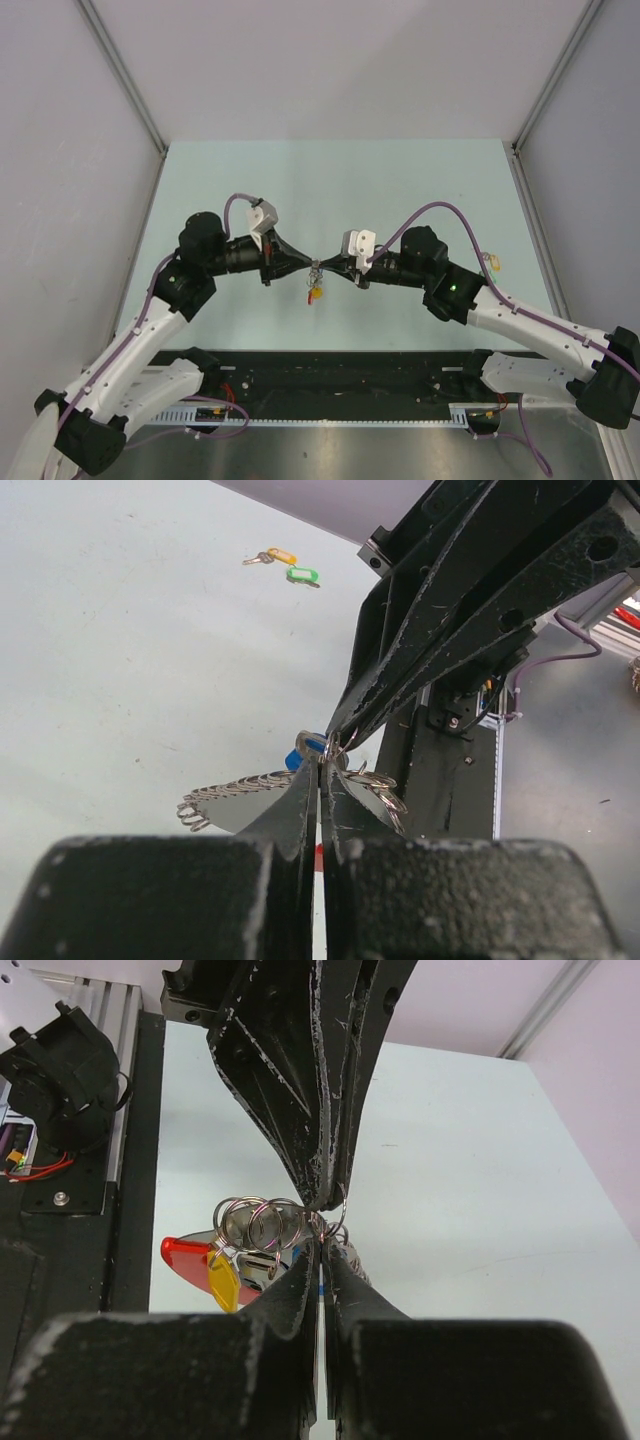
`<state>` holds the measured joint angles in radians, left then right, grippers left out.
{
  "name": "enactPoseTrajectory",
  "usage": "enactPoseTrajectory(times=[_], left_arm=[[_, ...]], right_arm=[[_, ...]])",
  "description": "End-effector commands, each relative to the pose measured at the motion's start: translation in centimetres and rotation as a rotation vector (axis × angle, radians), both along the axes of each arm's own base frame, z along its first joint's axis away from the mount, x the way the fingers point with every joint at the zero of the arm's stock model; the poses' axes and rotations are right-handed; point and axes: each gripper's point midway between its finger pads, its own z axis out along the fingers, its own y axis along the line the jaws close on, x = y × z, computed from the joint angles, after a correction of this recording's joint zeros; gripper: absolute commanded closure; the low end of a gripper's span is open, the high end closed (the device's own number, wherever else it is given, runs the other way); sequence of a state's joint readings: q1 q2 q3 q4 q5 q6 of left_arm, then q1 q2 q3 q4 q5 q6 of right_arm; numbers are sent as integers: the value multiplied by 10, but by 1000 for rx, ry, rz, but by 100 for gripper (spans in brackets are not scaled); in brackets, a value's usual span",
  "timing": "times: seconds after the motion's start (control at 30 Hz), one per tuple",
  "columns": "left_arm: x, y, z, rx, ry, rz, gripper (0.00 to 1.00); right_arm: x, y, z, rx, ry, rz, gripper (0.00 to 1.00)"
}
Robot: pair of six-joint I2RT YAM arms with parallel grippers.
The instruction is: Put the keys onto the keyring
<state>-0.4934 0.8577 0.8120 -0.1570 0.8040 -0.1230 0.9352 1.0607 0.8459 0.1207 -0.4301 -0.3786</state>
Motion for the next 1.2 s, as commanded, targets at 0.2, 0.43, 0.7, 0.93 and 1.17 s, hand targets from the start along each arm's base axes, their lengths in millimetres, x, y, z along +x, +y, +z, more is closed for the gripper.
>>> enactPoseTrajectory(times=[0.2,0.43,0.7,0.93,1.17], left_arm=[[-22,-4,22,-17,-172,-110,100],[-25,-9,20,3,-208,-152,100],[-26,-13,18,15,-195,-150,100],[-17,-11,15,36,-162,-81,99],[9,-6,9,61,-61,87,100]], right_arm=[[-13,-2,41,91,-27,54,100],[-14,-2,42,96,-22,60,100],[-16,-2,43,97,-25,63,100],[-15,-4,42,94,-31,57,100],[-11,-5,39,76,-41,35,100]])
